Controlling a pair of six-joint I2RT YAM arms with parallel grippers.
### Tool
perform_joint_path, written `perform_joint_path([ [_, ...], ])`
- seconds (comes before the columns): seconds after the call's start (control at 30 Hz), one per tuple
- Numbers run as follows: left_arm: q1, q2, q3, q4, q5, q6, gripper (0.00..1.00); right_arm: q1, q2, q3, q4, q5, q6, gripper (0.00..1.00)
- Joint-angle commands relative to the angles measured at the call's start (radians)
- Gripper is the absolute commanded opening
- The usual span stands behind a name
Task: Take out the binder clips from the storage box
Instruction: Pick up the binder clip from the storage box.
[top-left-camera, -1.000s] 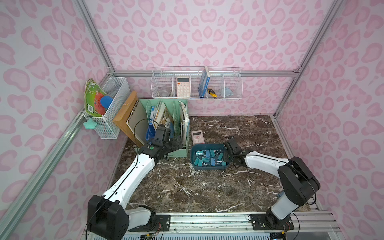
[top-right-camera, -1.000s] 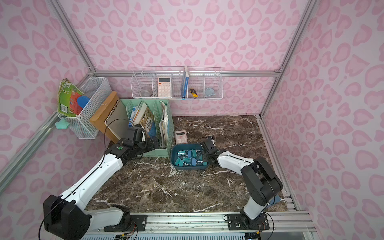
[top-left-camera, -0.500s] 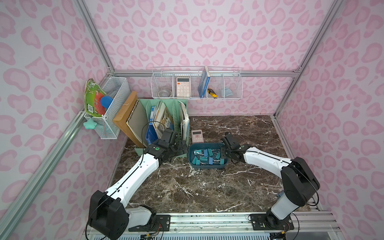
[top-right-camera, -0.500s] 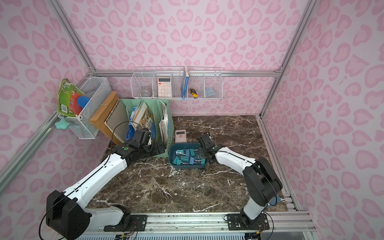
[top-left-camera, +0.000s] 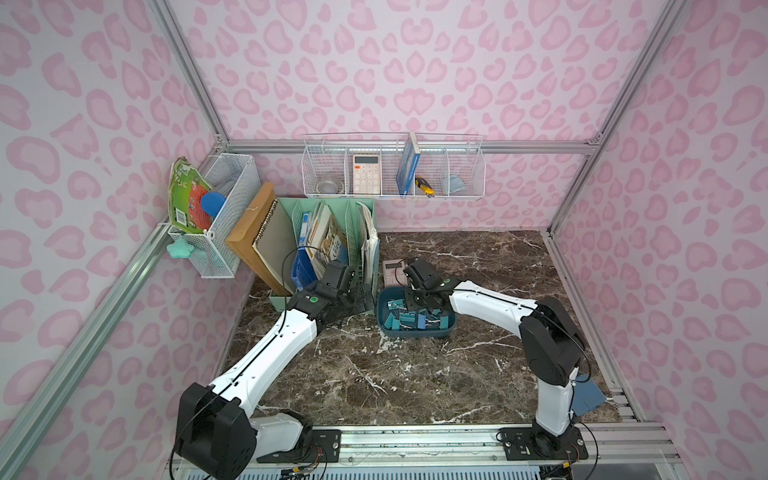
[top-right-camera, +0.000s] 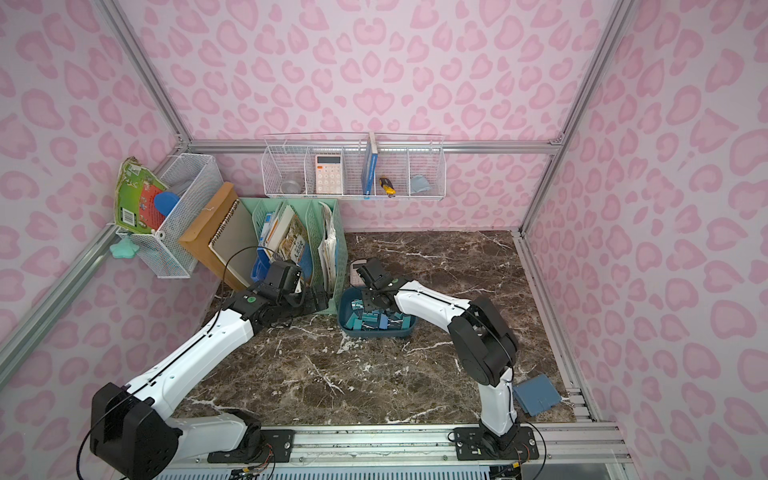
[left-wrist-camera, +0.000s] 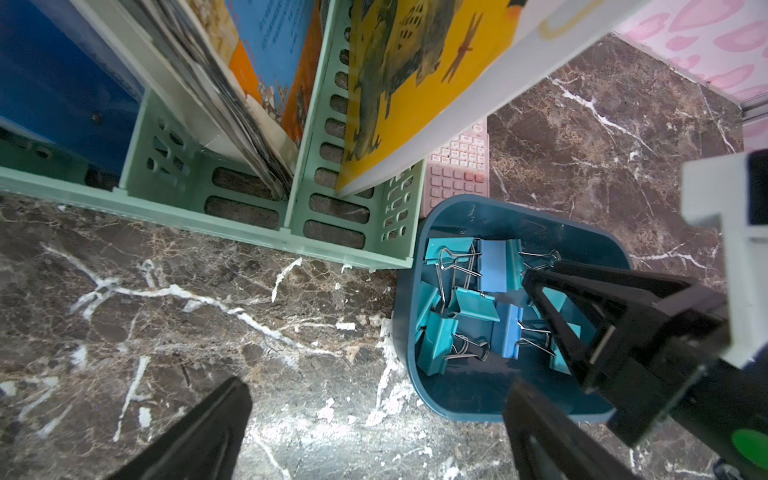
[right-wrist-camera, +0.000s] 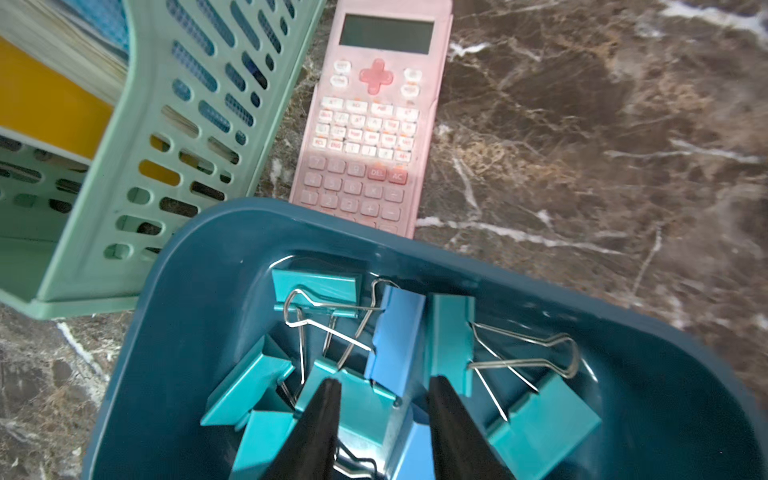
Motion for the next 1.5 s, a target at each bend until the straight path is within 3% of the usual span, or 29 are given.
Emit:
perform_joint_path([
  [0.0,0.000,-0.018,-0.014,-0.019,-0.013,-0.012,0.99,0.001,0.040,0.042,-0.044,-0.039,0.032,0.39],
  [0.13,0.000,-0.037,-0.029,-0.022,-0.019,-0.017,0.99,-0.001,0.087,0.087,-0.104,-0.023,0.063,0.36],
  [0.37,0.000,-0.053,-0.040,-0.026,-0.030,-0.015,0.99,-0.016,0.110,0.087,-0.118,-0.047,0.098,0.40],
  [1.47,0.000,-0.028,-0.022,-0.027,-0.049,0.003,0.99,-0.015,0.172,0.150,-0.132,-0.060,0.067,0.39],
])
